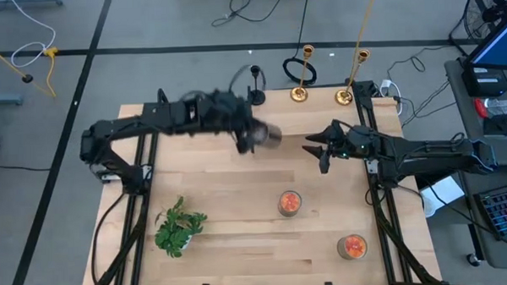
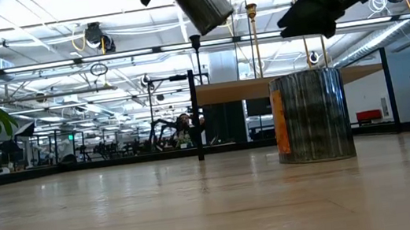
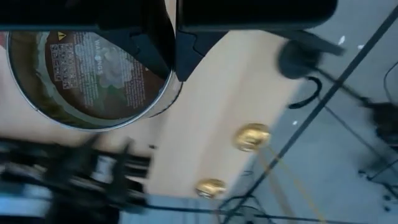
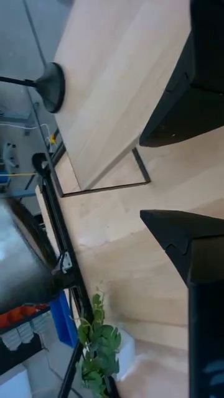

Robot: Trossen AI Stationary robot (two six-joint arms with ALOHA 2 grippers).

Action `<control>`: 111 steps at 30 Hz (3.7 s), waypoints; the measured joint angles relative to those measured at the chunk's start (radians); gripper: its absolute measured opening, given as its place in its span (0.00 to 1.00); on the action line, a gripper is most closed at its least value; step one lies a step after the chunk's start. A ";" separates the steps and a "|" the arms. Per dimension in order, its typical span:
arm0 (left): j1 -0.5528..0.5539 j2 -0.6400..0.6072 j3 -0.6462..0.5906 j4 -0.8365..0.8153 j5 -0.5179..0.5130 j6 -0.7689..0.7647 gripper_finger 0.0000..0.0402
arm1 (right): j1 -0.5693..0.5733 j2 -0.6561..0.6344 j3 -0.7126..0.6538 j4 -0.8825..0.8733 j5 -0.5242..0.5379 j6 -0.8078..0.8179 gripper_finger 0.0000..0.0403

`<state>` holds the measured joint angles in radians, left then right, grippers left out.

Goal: Pick & Place candle stick holders
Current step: Put the brown scented candle on the shelf, then put the top orange scented candle on the shelf

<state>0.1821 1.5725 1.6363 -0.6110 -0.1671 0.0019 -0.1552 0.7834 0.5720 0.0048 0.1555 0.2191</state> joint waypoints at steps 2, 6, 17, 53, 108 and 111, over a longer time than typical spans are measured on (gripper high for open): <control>0.050 0.013 0.027 0.001 0.027 0.003 0.01 | 0.000 0.000 0.000 0.013 0.000 -0.020 0.42; 0.127 0.069 0.065 0.014 0.044 0.034 0.01 | 0.000 0.002 0.000 0.047 0.000 -0.024 0.42; 0.213 0.188 0.072 0.011 0.067 0.037 0.00 | 0.000 0.003 0.000 0.045 0.000 -0.025 0.42; 0.239 0.246 0.073 0.017 0.098 -0.028 0.02 | -0.067 0.460 0.000 0.660 0.135 -0.303 0.42; 0.031 -0.236 -0.156 0.078 0.200 0.123 0.10 | 0.384 0.294 0.001 0.175 0.023 -0.045 0.42; -0.003 -0.338 -0.357 0.236 0.198 0.106 0.10 | 0.427 0.350 0.001 0.177 0.023 0.013 0.42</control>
<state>0.1791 1.2346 1.2795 -0.3753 0.0312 0.1079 0.2715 1.1329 0.5728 0.1816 0.1789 0.2317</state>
